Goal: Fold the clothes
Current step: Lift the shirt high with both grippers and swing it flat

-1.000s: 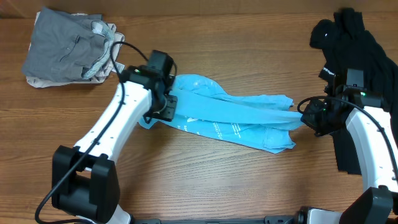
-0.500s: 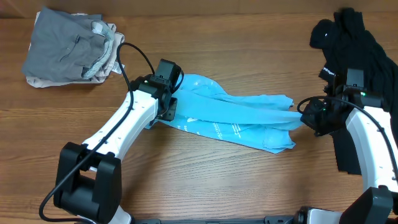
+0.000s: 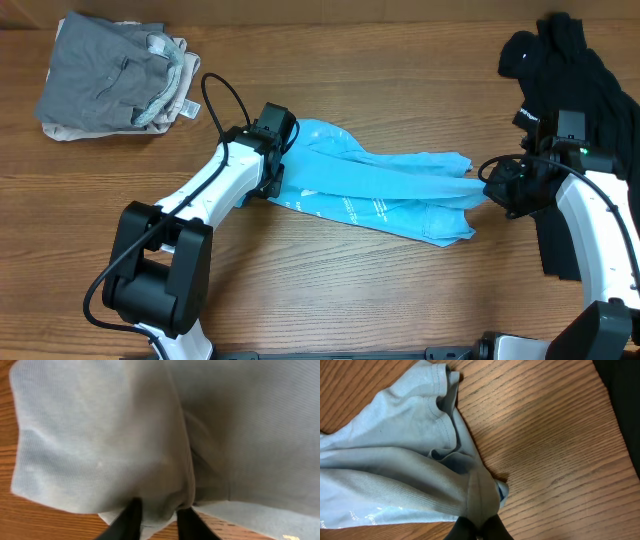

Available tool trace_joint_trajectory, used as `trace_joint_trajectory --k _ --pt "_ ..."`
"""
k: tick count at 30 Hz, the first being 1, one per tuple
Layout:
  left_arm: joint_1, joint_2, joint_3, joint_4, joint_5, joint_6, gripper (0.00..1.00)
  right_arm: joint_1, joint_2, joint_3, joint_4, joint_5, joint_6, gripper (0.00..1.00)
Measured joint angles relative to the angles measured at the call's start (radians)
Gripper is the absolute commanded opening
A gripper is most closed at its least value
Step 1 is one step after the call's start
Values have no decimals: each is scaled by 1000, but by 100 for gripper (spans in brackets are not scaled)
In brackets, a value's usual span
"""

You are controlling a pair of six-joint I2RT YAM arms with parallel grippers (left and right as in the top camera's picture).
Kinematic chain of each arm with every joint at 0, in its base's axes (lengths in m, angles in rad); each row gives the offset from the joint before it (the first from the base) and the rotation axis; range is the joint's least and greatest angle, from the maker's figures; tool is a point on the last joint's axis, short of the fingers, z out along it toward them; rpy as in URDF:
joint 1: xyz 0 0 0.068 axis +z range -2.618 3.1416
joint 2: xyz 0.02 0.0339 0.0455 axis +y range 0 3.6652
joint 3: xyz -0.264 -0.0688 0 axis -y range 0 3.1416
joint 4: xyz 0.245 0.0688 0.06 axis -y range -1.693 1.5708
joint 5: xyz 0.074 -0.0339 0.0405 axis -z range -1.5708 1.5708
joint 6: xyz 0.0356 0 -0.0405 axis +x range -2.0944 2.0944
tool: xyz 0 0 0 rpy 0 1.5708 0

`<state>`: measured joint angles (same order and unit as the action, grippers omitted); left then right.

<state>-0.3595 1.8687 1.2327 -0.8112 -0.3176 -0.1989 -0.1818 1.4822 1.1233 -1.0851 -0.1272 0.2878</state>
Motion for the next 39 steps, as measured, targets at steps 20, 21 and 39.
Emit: trace_joint_trajectory --k 20,21,39 --pt "18 -8 216 -302 -31 -68 4 0 0 0 -1 -7 0 4" --pt "21 -13 261 -335 -32 -70 4 -1 0 0 -2 -13 0 4" --pt "212 -192 846 -528 -15 -90 4 -100 -109 587 -355 -75 -48 4"
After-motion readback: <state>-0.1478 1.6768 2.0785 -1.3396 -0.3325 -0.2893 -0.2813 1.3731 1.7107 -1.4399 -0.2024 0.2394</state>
